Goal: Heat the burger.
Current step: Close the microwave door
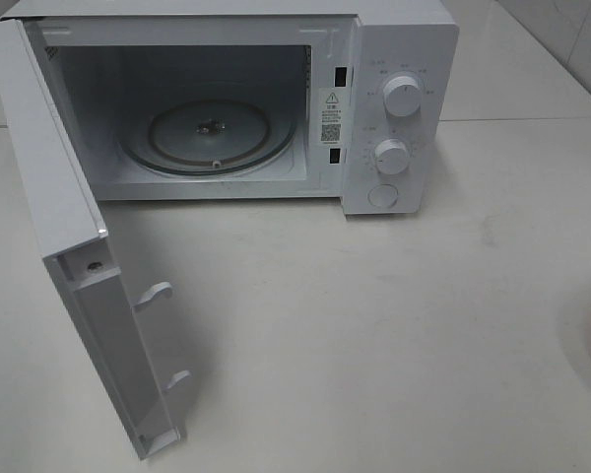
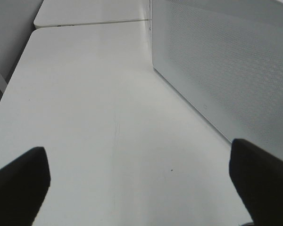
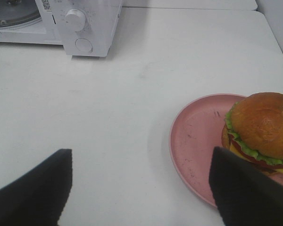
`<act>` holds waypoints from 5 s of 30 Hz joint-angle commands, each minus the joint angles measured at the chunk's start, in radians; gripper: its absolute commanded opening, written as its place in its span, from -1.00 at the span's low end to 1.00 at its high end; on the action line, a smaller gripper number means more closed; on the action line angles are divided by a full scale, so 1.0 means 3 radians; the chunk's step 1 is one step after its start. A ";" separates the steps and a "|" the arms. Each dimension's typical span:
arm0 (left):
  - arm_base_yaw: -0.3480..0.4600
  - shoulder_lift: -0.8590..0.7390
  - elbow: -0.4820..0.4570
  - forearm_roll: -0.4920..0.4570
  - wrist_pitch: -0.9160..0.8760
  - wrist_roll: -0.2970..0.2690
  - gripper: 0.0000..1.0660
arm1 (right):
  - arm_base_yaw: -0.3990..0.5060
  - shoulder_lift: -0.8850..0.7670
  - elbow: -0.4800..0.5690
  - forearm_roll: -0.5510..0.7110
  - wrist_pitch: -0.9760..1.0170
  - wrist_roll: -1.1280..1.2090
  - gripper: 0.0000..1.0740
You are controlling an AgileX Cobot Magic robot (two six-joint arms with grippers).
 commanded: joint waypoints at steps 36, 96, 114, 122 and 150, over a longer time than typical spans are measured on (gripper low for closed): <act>-0.0013 0.1750 0.0060 0.0023 -0.1987 0.0110 -1.00 | -0.0023 -0.0090 0.0007 0.0003 -0.0020 -0.0027 0.41; -0.1297 0.5487 -0.0027 0.0440 -0.6180 -0.0207 -1.00 | -0.0023 -0.0090 0.0007 0.0003 -0.0020 -0.0027 0.41; -0.2167 0.6090 -0.0953 -0.1237 -0.6000 0.0747 -1.00 | -0.0023 -0.0090 0.0007 0.0003 -0.0020 -0.0027 0.41; -0.2317 0.6390 -0.1457 -0.1673 -0.5780 0.1043 -1.00 | -0.0023 -0.0090 0.0007 0.0003 -0.0020 -0.0027 0.41; -0.2523 0.6547 -0.2270 -0.2193 -0.4750 0.1587 -1.00 | -0.0023 -0.0090 0.0007 0.0003 -0.0020 -0.0027 0.41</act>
